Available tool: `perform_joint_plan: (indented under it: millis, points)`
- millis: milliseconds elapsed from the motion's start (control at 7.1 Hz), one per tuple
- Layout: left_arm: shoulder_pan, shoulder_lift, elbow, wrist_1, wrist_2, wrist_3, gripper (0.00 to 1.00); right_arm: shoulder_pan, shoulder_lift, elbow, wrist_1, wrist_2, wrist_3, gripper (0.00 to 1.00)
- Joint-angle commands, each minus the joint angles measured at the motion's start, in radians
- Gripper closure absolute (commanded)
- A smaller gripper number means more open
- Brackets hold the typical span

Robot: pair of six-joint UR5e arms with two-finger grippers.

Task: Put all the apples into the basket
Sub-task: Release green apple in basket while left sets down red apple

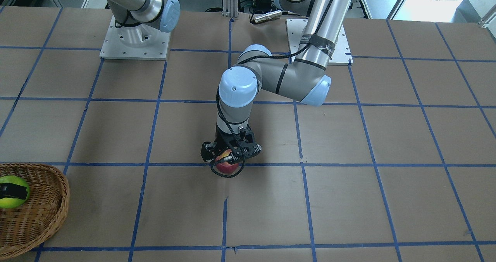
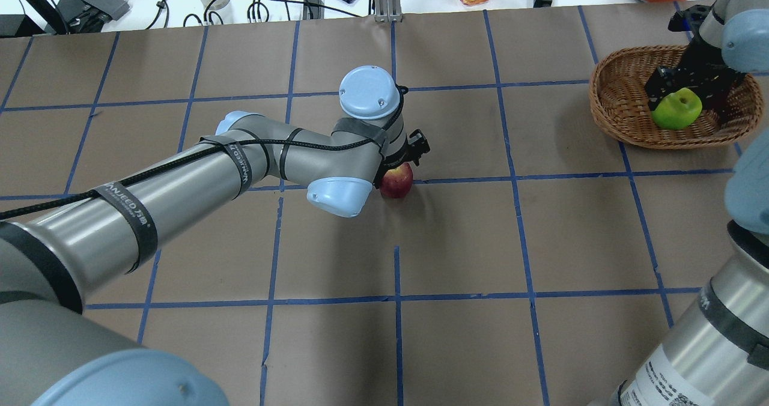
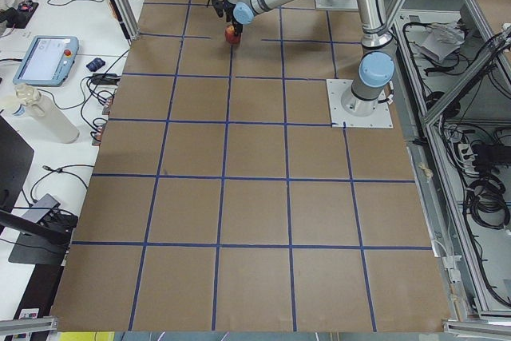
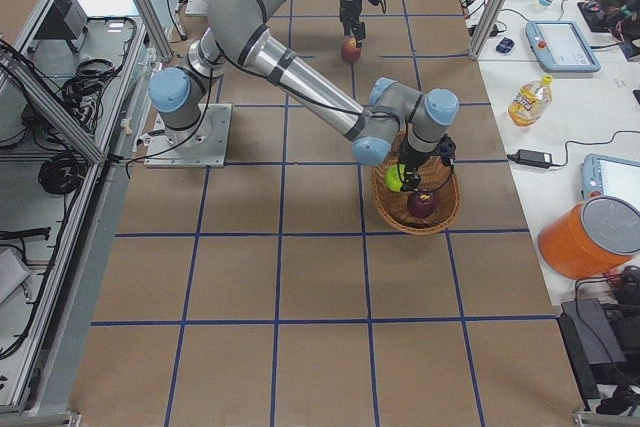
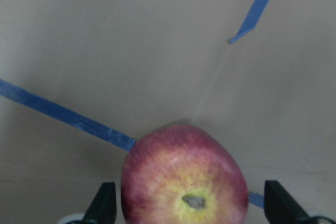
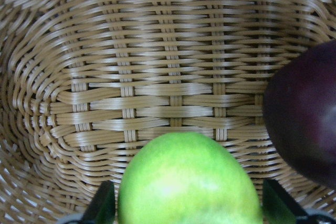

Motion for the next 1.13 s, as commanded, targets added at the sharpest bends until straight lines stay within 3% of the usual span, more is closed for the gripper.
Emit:
perform_joint_plan:
  millis: [0,282,563,986]
  points:
    - [0.063,0.140,0.057,-0.265,-0.011,0.191,0.00,0.003,-0.018,-0.018,0.019,-0.001,0.000,0.00]
    - [0.176,0.280,0.081,-0.471,-0.012,0.416,0.00,0.041,-0.159,-0.050,0.238,0.063,0.010,0.00]
    - [0.291,0.404,0.083,-0.647,-0.008,0.620,0.00,0.198,-0.247,-0.066,0.386,0.080,0.195,0.00]
    - [0.387,0.472,0.120,-0.739,0.002,0.802,0.00,0.464,-0.258,-0.037,0.390,0.189,0.498,0.00]
